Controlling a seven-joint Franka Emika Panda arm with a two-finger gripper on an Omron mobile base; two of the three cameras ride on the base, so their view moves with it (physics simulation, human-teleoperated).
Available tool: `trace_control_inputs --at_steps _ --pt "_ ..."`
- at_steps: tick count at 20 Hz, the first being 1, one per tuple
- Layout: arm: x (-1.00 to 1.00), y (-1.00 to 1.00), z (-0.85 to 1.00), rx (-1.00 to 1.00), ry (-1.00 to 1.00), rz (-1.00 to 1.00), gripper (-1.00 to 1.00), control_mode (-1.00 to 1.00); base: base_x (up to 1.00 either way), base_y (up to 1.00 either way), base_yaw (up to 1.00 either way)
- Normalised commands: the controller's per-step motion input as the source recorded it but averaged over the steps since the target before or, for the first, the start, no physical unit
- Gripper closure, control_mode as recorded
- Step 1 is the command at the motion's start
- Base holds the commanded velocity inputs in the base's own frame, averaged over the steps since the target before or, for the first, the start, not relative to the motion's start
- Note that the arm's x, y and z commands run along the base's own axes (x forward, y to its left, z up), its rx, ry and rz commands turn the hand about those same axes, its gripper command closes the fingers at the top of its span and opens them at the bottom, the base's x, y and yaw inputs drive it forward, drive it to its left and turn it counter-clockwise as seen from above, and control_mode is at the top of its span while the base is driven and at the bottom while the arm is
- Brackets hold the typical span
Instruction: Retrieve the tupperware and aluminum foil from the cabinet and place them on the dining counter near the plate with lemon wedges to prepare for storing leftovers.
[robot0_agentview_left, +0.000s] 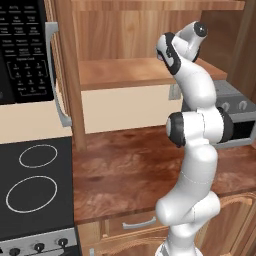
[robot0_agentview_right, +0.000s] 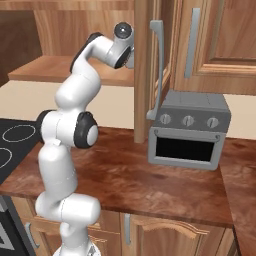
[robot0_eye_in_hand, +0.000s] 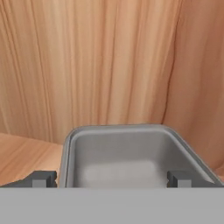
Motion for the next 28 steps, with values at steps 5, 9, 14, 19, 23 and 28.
trace_control_inputs --at_steps 5,9,14,19,23,28 --pt "0.12 0.0 -0.51 -0.03 0.03 0.0 -1.0 -1.0 0.0 0.0 0.0" --pt "0.0 0.03 -0.37 -0.03 0.0 0.0 -1.0 -1.0 0.0 0.0 0.0" --pt "0.0 0.1 -0.41 -0.04 0.0 0.0 -1.0 -1.0 0.0 0.0 0.0" --pt "0.24 0.0 -0.31 0.0 0.0 0.0 1.0 -1.0 0.0 0.0 0.0" --pt "0.26 0.0 -0.28 0.0 0.0 0.0 1.0 -1.0 0.0 0.0 0.0" --pt "0.17 0.0 -0.24 0.0 0.0 0.0 1.0 -1.0 0.0 0.0 0.0"
